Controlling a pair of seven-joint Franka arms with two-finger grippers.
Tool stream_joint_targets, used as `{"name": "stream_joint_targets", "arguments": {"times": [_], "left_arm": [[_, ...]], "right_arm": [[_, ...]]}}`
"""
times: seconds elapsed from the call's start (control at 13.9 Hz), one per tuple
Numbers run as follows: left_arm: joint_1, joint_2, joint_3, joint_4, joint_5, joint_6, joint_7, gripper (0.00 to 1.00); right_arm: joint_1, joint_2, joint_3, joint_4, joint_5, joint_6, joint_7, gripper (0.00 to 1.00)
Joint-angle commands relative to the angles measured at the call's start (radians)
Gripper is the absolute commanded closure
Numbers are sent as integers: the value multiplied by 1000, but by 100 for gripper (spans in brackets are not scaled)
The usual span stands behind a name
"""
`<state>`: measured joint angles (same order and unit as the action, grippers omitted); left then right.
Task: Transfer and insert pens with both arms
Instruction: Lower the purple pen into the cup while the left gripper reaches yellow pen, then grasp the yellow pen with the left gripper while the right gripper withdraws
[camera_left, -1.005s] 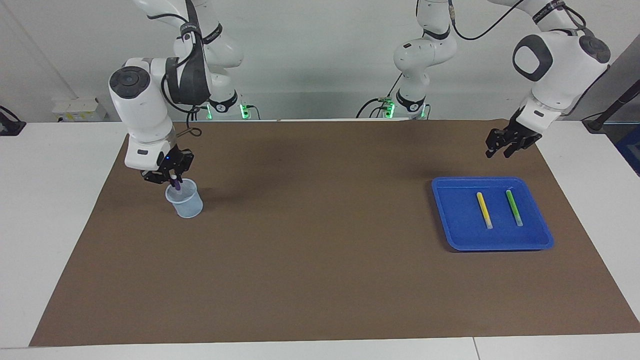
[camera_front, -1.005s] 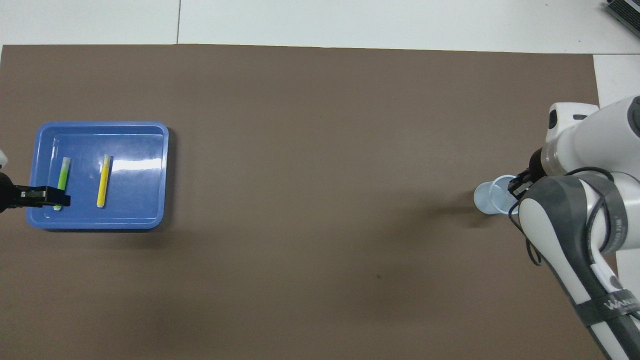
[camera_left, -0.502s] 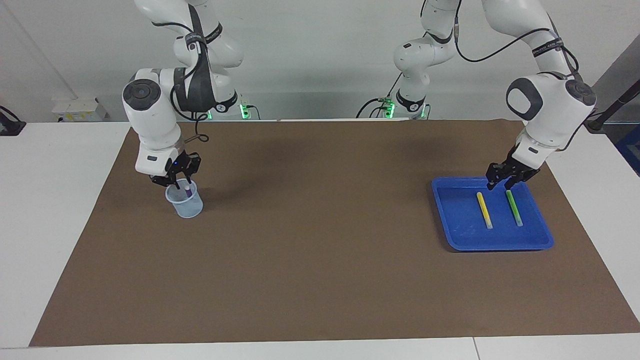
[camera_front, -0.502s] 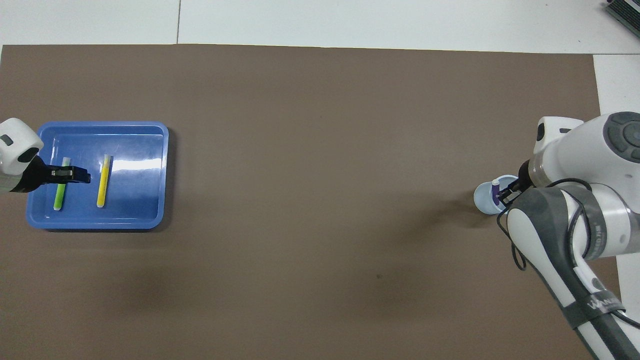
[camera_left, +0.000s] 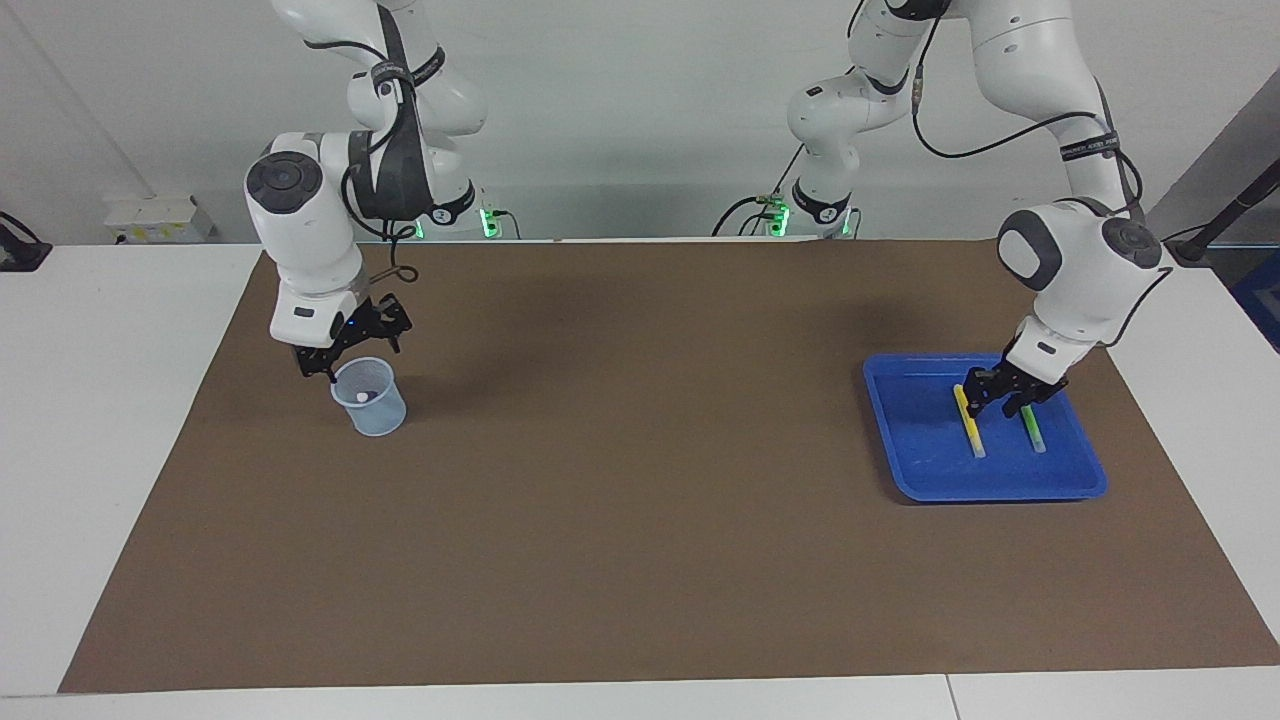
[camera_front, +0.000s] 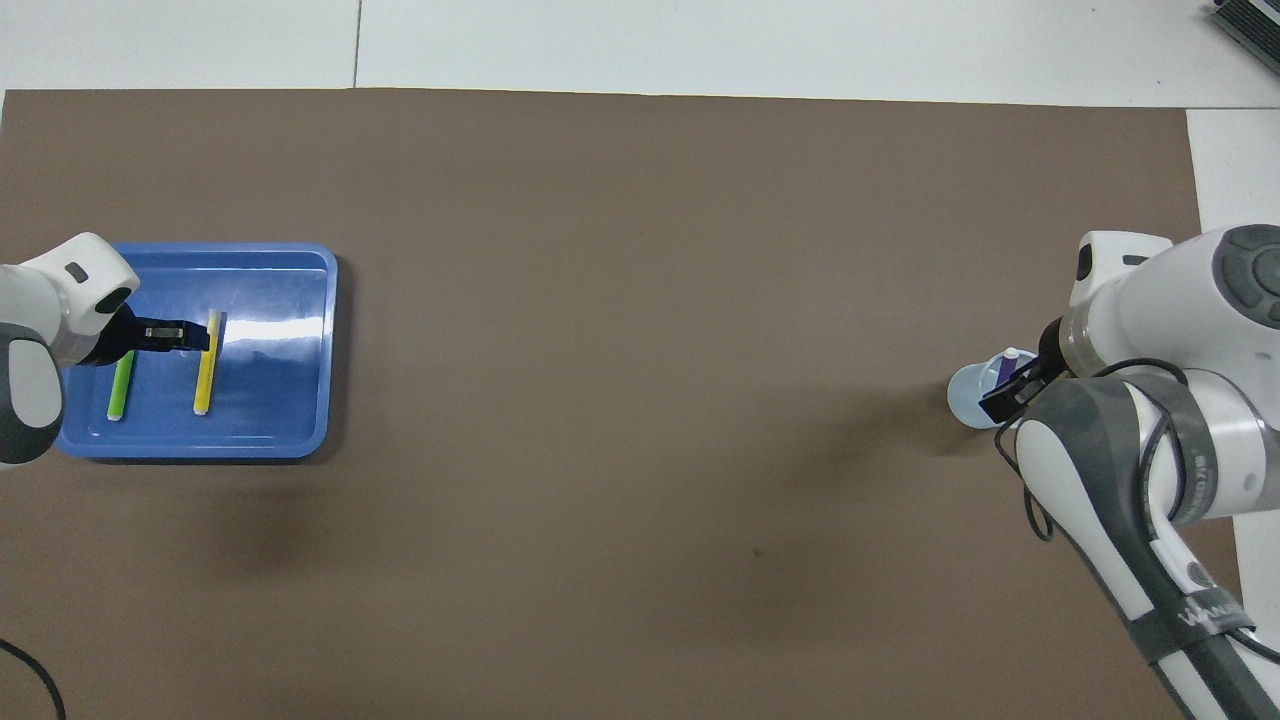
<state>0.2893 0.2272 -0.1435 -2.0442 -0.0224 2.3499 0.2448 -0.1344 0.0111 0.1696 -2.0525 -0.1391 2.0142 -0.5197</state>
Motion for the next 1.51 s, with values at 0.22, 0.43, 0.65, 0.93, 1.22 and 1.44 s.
{"name": "stream_joint_targets", "arguments": {"times": [0.22, 0.43, 0.65, 0.93, 1.22, 1.44], "left_arm": [[-19, 81, 7, 32, 21, 61, 5, 41], [-22, 103, 7, 22, 21, 91, 7, 41], [-22, 104, 8, 9, 21, 89, 7, 48], [-22, 107, 9, 9, 21, 75, -4, 100], [-22, 106, 9, 38, 21, 9, -10, 100], [-24, 107, 9, 88, 21, -71, -39, 100]], "right_arm": [[1, -22, 5, -15, 1, 29, 12, 0], [4, -25, 5, -5, 1, 29, 39, 0], [33, -23, 8, 8, 1, 31, 41, 0], [29, -22, 8, 8, 126, 28, 87, 0], [38, -19, 8, 24, 205, 14, 183, 0], [50, -19, 8, 26, 311, 8, 297, 0]]}}
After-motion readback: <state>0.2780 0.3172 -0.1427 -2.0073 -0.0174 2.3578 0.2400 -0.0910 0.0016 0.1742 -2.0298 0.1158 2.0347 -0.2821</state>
